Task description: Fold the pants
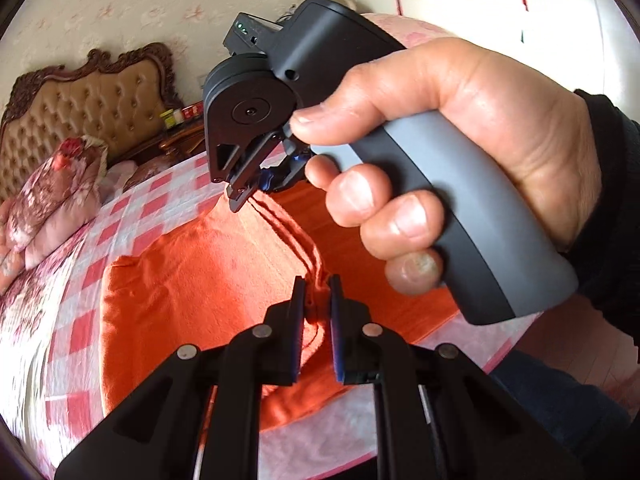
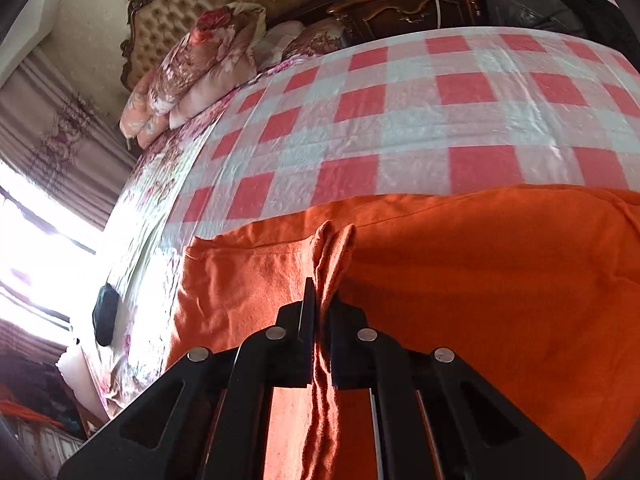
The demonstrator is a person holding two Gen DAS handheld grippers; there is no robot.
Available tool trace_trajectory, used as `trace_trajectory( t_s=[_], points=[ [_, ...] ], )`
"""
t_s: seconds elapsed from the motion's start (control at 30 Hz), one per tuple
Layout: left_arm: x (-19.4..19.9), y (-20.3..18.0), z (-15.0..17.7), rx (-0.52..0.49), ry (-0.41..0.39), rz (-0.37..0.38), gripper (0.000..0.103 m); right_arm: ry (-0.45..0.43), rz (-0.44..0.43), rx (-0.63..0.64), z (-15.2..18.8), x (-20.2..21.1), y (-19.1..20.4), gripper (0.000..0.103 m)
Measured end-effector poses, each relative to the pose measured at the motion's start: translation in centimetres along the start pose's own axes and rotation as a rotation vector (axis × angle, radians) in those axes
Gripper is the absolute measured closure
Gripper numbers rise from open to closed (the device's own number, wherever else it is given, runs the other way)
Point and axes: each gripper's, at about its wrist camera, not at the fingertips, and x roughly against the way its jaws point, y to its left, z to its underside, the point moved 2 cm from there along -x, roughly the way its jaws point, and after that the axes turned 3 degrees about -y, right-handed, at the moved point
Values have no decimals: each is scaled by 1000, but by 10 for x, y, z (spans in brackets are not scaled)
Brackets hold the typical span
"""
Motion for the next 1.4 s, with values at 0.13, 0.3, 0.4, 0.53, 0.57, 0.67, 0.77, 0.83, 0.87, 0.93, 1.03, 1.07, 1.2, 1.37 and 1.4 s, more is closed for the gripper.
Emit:
trace_trajectory(
  t_s=[0.13,0.3,0.4,0.53,0.57,0.67,0.77,0.83,0.87,0.93,1.03,1.07,1.2,1.37,1.4],
  points=[
    [-7,-14,-5,-31,-2,32,91,-14,35,-39,1,9,-25,98],
    [-18,-27,0,-58,33,49,91,-4,71,-46,7,9,-40,98],
    [-21,-31,-2,-59,43,51,91,0,93,-26,13,6,-39,98],
    [-22,-35,0,-63,50,51,91,0,103,-13,15,6,-41,98],
    [-23,-34,0,-65,50,51,91,-1,101,-13,15,7,-41,98],
    [-25,-35,-1,-74,51,51,91,-5,108,-7,15,9,-42,98],
    [-28,-36,0,-83,58,54,91,-6,126,3,17,9,-43,98],
    [-31,-37,1,-87,69,58,91,-4,131,7,19,8,-44,98],
    [-32,-38,2,-91,75,59,91,-1,138,12,19,8,-44,98],
    [-35,-38,2,-89,84,61,90,1,157,23,21,5,-44,98],
    [-34,-33,0,-55,93,89,79,-2,190,61,22,4,-39,97],
    [-31,-31,-1,-43,92,103,59,-1,208,78,22,4,-36,94],
    [-6,-13,-2,29,64,103,24,-32,330,122,22,13,-31,52],
    [21,51,5,239,58,-91,7,-108,442,163,24,39,-21,25],
    [21,65,6,287,66,-136,6,-116,454,175,25,42,-17,21]
  ],
)
